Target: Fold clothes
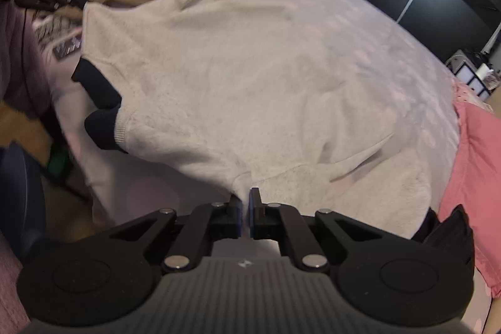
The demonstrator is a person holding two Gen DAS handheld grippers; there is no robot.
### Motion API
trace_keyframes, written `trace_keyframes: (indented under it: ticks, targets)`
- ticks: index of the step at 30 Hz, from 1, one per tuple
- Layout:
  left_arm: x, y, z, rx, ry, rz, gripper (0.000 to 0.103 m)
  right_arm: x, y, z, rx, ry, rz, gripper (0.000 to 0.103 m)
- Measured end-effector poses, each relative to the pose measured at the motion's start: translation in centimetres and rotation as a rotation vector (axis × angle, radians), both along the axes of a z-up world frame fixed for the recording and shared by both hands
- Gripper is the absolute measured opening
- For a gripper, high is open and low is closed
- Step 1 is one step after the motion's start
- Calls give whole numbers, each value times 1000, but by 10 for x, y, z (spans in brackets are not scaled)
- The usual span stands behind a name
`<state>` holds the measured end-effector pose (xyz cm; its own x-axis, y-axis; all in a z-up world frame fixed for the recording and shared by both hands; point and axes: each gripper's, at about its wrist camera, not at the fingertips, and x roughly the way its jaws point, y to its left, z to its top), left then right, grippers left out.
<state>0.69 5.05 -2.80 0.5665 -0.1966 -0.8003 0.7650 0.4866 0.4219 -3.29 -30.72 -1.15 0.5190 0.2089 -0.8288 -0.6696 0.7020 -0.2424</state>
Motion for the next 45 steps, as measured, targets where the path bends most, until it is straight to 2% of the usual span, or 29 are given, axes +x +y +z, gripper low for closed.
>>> trace_keyframes:
  ticks: [6, 11, 13, 16, 18, 21, 25, 29, 32, 35, 37, 39, 40, 42, 45]
  targets:
    - [-9, -7, -42, 141, 29, -71, 0, -8, 25, -50, -180, 78, 127, 5]
    - [-16, -7, -54, 200, -12, -105, 2, -16, 35, -73, -268, 75, 186, 7]
    - [-23, -6, -51, 204, -55, -127, 5, -24, 40, -73, -314, 33, 223, 14]
    - [-39, -8, -50, 204, -110, -202, 19, -40, 49, -69, -375, -48, 293, 48]
    - [-51, -11, -50, 204, -145, -257, 25, -52, 57, -64, -403, -110, 355, 53]
    - [-68, -14, -50, 204, -198, -340, 26, -68, 71, -64, -434, -172, 455, 54]
    - [-90, -25, -65, 249, -290, -479, 27, -79, 94, -69, -405, -214, 555, 54]
    - [-99, -29, -88, 278, -305, -581, 35, -87, 108, -87, -437, -233, 644, 54]
    - [-103, -30, -102, 295, -316, -628, 42, -96, 114, -101, -475, -231, 706, 54]
    - [-106, -32, -118, 323, -376, -665, 42, -102, 118, -118, -534, -280, 742, 54]
    - [-106, -37, -122, 315, -389, -667, 42, -98, 120, -125, -535, -304, 728, 52]
    - [-105, -43, -124, 298, -367, -662, 38, -95, 124, -127, -499, -298, 704, 51]
    - [-104, -45, -125, 297, -351, -661, 31, -93, 126, -128, -480, -294, 692, 48]
    - [-102, -47, -127, 298, -316, -655, 19, -92, 127, -129, -471, -287, 689, 39]
    - [-94, -47, -112, 224, -255, -604, 13, -88, 126, -121, -427, -270, 651, 24]
